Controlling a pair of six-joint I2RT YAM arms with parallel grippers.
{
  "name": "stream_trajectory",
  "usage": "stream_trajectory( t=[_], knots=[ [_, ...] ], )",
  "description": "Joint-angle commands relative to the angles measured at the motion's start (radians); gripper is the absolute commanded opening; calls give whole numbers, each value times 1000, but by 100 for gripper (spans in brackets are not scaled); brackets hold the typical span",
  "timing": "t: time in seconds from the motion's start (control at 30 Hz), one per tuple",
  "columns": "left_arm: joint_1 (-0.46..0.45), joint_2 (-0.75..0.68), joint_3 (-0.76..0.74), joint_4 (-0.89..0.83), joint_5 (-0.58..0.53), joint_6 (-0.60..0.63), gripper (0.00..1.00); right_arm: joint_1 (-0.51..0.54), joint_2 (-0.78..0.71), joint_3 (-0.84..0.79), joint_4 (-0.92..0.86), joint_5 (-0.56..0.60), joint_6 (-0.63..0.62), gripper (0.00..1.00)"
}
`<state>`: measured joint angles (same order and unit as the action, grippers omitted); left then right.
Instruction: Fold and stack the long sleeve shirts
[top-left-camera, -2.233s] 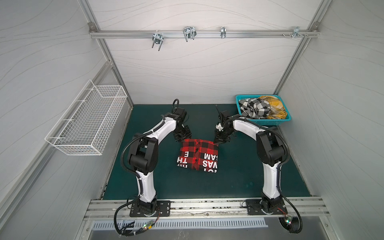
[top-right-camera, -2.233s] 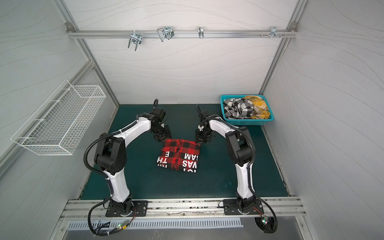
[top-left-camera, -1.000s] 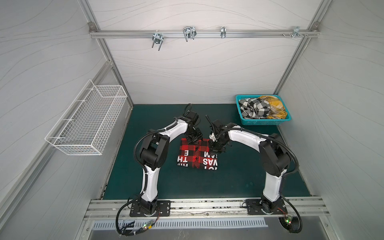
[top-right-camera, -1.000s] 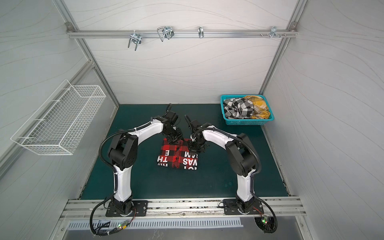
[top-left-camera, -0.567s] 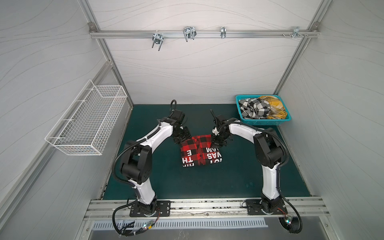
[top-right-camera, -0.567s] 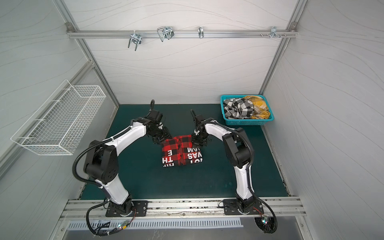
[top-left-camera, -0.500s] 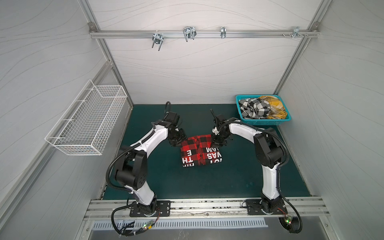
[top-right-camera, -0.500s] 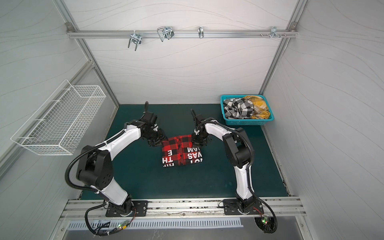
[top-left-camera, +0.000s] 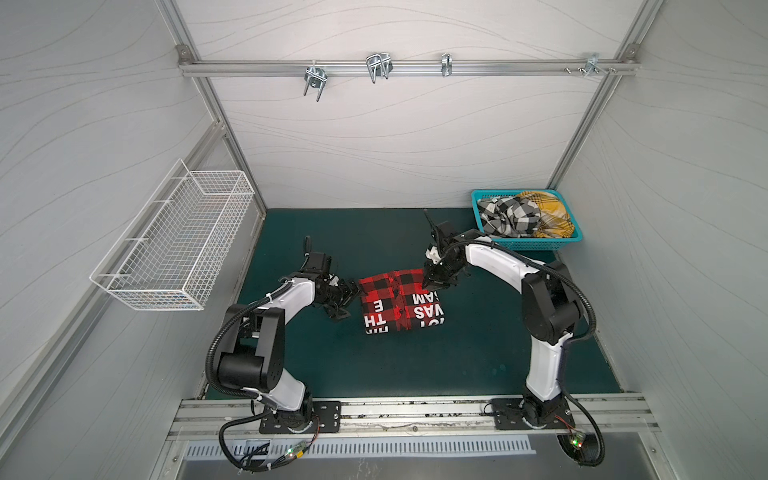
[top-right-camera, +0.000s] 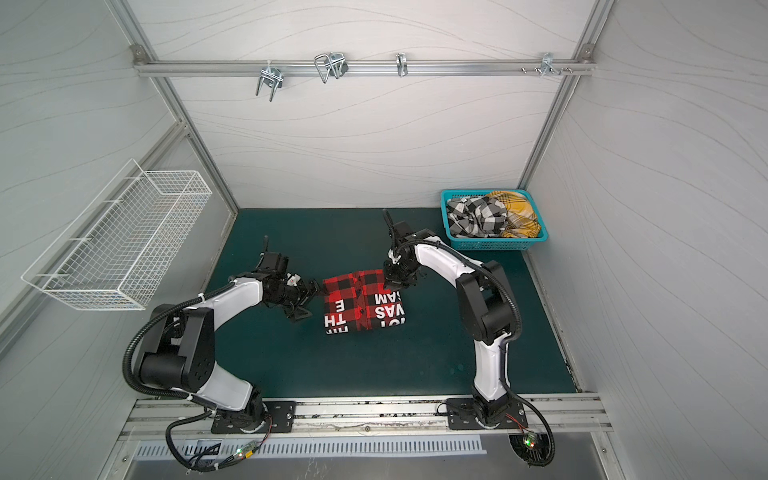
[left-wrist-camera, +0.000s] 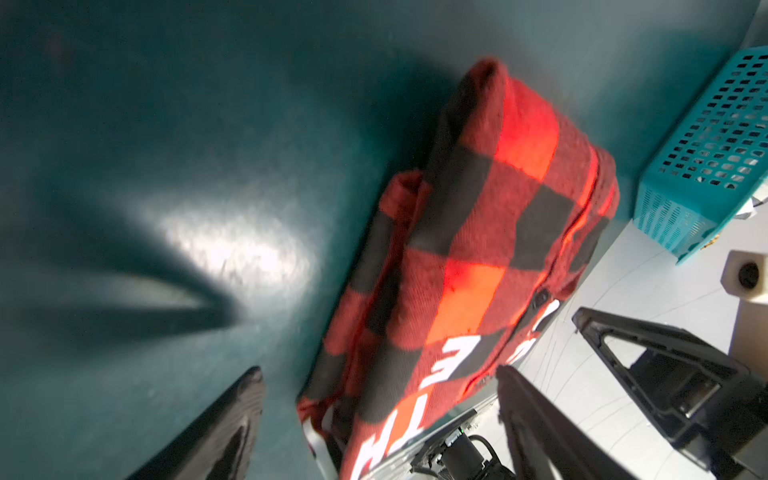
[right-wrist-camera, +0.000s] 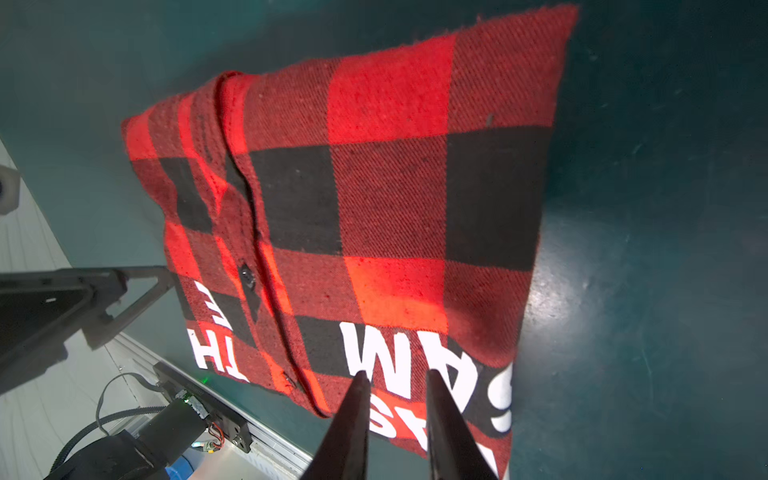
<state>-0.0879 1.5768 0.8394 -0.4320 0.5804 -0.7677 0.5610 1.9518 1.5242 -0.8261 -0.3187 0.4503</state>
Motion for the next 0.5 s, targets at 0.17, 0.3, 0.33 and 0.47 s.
stream_trajectory(
  t=[0.17,0.3,0.33,0.47],
  knots=[
    [12,140,0,79,-29,-21,81,-34,95,-16,0,-12,-12,24],
    [11,195,-15,111,-17,-28,77,-52,126,-37,25,-32,-2,24],
    [11,200,-19,105,-21,-26,77,-53,130,-41,30,-35,-1,24],
    [11,194,-38,64,-38,-15,77,-55,144,-43,36,-45,-2,23]
  ],
)
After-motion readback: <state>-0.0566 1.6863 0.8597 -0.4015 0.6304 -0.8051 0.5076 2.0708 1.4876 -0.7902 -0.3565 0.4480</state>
